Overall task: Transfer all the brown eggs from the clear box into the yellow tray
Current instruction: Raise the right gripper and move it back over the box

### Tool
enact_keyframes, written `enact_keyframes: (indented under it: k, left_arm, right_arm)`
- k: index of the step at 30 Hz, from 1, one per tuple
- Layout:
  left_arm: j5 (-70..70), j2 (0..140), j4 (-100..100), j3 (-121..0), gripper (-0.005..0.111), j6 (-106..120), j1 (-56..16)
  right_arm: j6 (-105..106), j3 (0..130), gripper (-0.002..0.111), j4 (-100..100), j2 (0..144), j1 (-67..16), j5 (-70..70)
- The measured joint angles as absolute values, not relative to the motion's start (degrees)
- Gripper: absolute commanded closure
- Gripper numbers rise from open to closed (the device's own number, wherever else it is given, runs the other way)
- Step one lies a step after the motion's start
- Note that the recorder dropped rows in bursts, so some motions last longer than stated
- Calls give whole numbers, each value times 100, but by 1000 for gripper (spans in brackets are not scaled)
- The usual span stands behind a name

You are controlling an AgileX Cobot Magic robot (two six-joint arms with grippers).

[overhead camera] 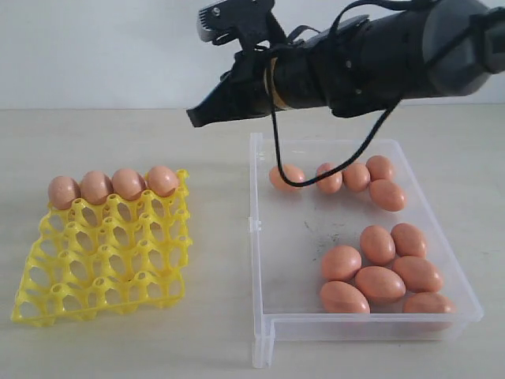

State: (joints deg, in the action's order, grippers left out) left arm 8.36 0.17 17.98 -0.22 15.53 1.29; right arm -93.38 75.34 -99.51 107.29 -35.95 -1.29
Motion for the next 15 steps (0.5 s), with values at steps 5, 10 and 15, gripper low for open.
enact_keyframes:
  k: [5,10,15]
  left_arm:
    - [836,17,1798,-22,103,1553,129]
    - [836,17,1798,-22,103,1553,129]
    - [836,17,1798,-22,103,1553,129]
  right_arm:
    - [-9169,6719,109,-9994,10153,-3595,914]
    - [-8576,6094,109,-9573,9816,-3595,1519]
    - [-5812,5972,109,-6579,9760,-3286,1595]
